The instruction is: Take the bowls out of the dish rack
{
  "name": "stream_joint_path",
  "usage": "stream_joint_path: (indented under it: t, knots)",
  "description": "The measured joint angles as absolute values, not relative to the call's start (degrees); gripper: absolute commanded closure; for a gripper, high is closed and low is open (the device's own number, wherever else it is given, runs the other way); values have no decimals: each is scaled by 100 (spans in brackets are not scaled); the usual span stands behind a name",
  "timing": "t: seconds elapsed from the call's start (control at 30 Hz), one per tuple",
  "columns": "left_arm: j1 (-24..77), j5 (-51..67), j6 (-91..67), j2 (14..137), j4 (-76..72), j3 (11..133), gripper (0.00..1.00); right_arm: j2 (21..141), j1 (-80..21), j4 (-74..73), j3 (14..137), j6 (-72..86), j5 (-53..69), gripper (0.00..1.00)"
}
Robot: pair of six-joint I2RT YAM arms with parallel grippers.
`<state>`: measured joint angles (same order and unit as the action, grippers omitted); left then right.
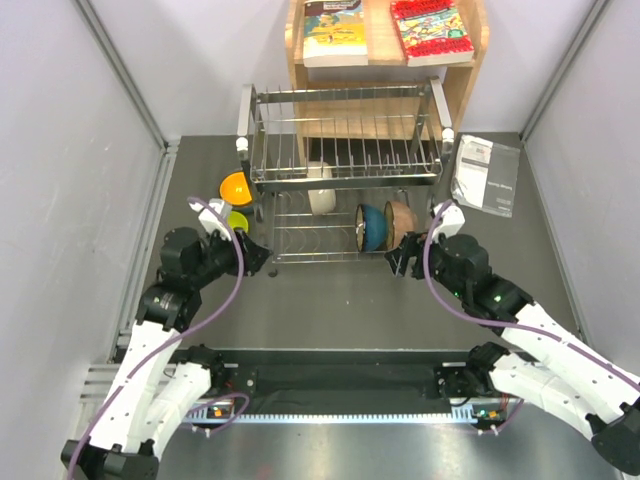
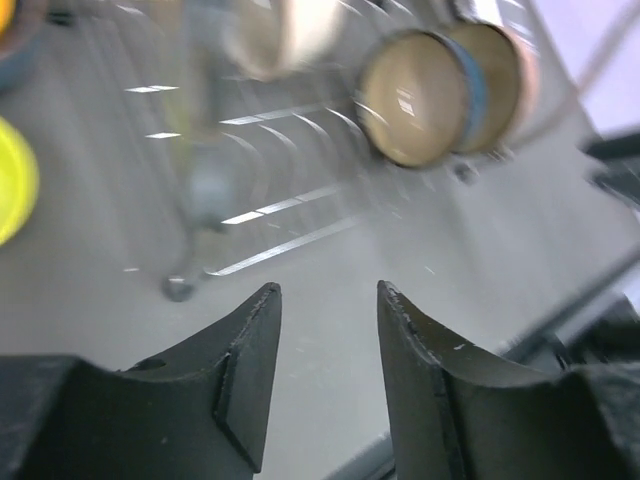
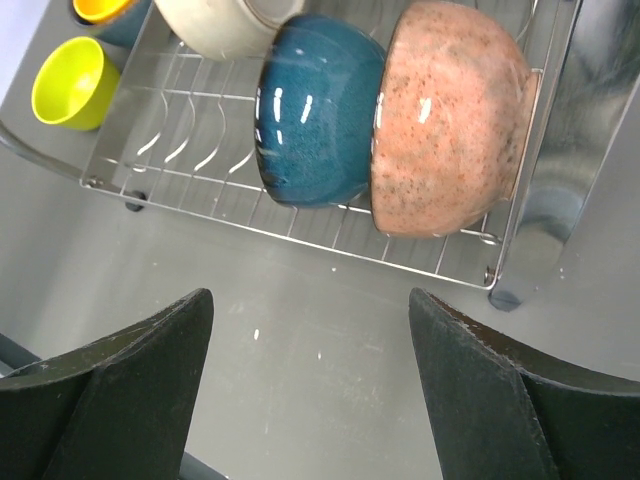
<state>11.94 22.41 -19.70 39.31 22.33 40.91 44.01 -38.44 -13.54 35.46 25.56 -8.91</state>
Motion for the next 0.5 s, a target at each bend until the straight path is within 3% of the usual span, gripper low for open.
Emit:
stream_joint_path:
  t: [0.23, 0.37, 0.5]
  knots:
    - [2290, 2482, -1951, 4204, 2141, 4027, 50, 4401, -3844, -1219, 3546, 2615, -875, 21]
    - [3297, 2137, -1931, 4871, 1765, 4036, 50, 4386, -3844, -1203, 3579, 2622, -847, 21]
    - [3691, 1839, -1898, 5854, 1245, 4051, 46, 4248, -3844, -1258, 3610, 2617, -781, 21]
